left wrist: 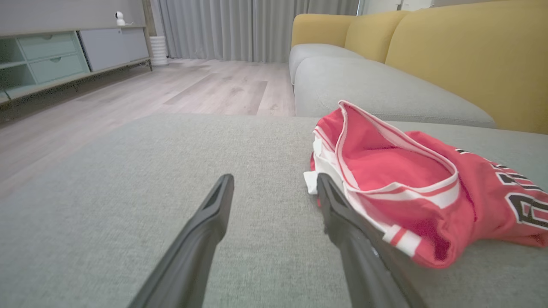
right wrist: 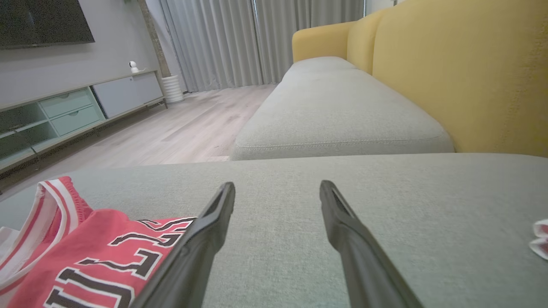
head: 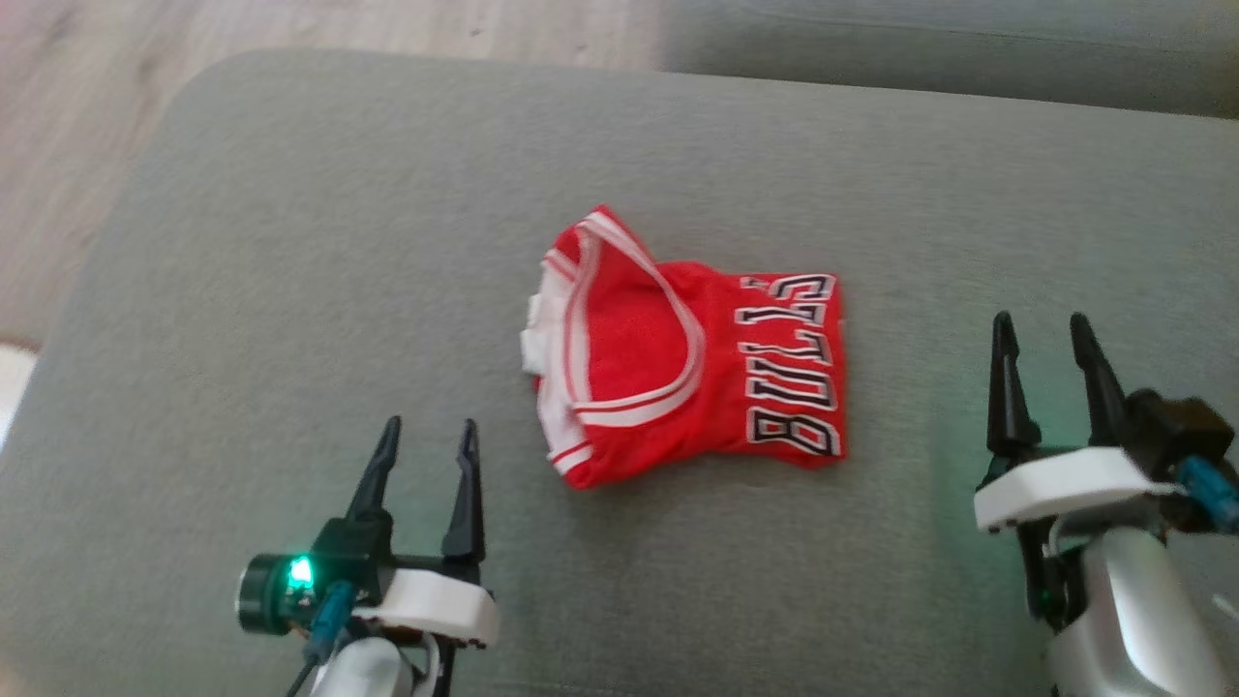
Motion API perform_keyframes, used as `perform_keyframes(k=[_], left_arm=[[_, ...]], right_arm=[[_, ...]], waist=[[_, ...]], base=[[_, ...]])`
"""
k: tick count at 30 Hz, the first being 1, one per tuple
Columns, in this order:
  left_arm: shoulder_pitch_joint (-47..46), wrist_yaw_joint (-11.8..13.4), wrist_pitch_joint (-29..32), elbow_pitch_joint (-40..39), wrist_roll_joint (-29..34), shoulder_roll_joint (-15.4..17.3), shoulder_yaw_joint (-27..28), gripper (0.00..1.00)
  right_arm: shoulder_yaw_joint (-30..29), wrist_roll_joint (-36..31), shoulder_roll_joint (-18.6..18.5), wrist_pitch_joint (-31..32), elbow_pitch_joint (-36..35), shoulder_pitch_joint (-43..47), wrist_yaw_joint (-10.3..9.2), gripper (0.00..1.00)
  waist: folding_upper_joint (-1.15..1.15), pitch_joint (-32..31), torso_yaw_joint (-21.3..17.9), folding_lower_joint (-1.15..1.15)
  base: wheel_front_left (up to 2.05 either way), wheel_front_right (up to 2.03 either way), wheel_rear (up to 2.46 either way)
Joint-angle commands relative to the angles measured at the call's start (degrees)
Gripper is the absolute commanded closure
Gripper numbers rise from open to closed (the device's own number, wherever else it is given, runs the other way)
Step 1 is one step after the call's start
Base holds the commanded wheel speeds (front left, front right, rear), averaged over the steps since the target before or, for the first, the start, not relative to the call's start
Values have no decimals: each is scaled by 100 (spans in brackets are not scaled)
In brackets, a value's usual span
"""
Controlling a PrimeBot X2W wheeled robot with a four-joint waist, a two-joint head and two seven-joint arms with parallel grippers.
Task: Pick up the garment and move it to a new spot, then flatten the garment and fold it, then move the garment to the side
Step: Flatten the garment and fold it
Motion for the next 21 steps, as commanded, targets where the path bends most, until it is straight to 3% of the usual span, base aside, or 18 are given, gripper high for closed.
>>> perform_keyframes(k=[1, 10, 21], left_arm=[[-105, 36, -55, -145, 58, 25, 245, 0], [433, 88, -55, -125, 360, 25, 678, 0], [753, 65, -55, -265, 522, 25, 858, 0]], right_arm=[[136, -33, 42, -63, -196, 6, 20, 0], [463, -77, 44, -63, -225, 609, 20, 0], [561, 83, 44, -63, -255, 837, 20, 0]], waist=[[0, -126, -236, 0], [0, -536, -691, 0], [0, -652, -814, 0]], base=[[0, 0, 0], [0, 0, 0], [0, 0, 0]])
